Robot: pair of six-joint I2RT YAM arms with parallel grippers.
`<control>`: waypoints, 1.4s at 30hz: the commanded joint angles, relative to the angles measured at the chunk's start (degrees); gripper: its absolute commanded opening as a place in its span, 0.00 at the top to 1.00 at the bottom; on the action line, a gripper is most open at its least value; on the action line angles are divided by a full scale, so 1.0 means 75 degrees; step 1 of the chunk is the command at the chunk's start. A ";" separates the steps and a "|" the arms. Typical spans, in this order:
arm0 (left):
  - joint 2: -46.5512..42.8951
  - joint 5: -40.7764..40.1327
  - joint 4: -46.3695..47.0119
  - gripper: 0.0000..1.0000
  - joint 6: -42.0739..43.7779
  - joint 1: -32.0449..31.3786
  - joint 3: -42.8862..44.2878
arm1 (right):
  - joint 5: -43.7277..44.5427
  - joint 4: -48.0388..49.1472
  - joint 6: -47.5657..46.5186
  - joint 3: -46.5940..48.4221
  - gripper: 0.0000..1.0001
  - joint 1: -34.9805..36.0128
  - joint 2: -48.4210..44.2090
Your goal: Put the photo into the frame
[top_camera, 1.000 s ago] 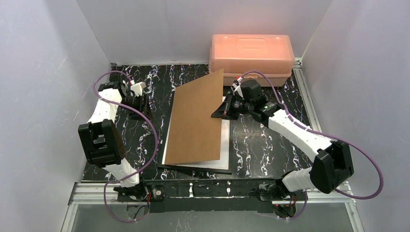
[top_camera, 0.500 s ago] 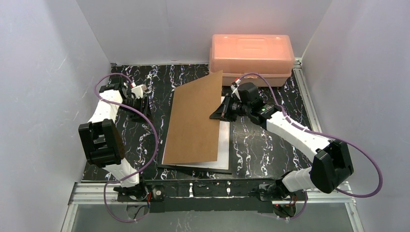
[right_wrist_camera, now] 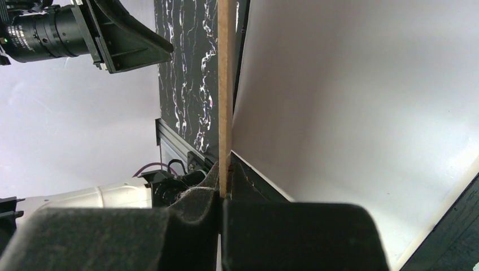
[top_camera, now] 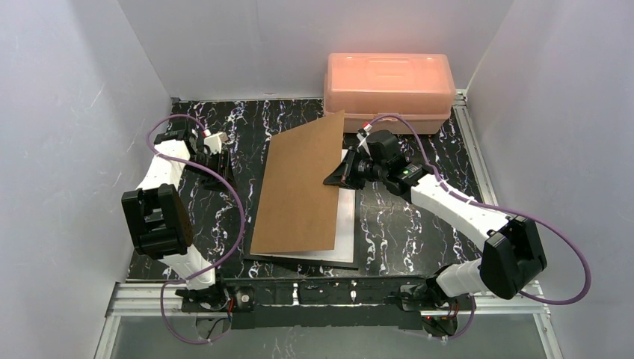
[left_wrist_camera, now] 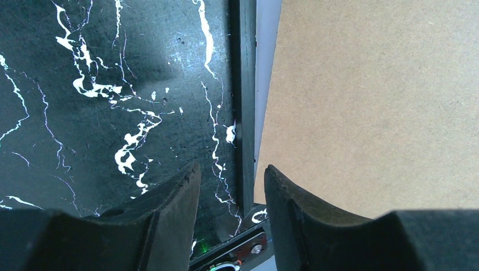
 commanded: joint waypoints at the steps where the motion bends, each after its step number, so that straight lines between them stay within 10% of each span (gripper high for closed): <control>1: -0.0151 0.0160 -0.0075 0.57 0.0109 0.0020 -0.0127 | 0.0220 0.0801 -0.0099 0.0114 0.99 0.0066 -0.0118; 42: -0.0312 0.0286 0.0111 0.58 -0.0007 0.0031 -0.0403 | 0.1060 0.0552 -0.0315 -0.0447 0.99 -0.0138 -0.0269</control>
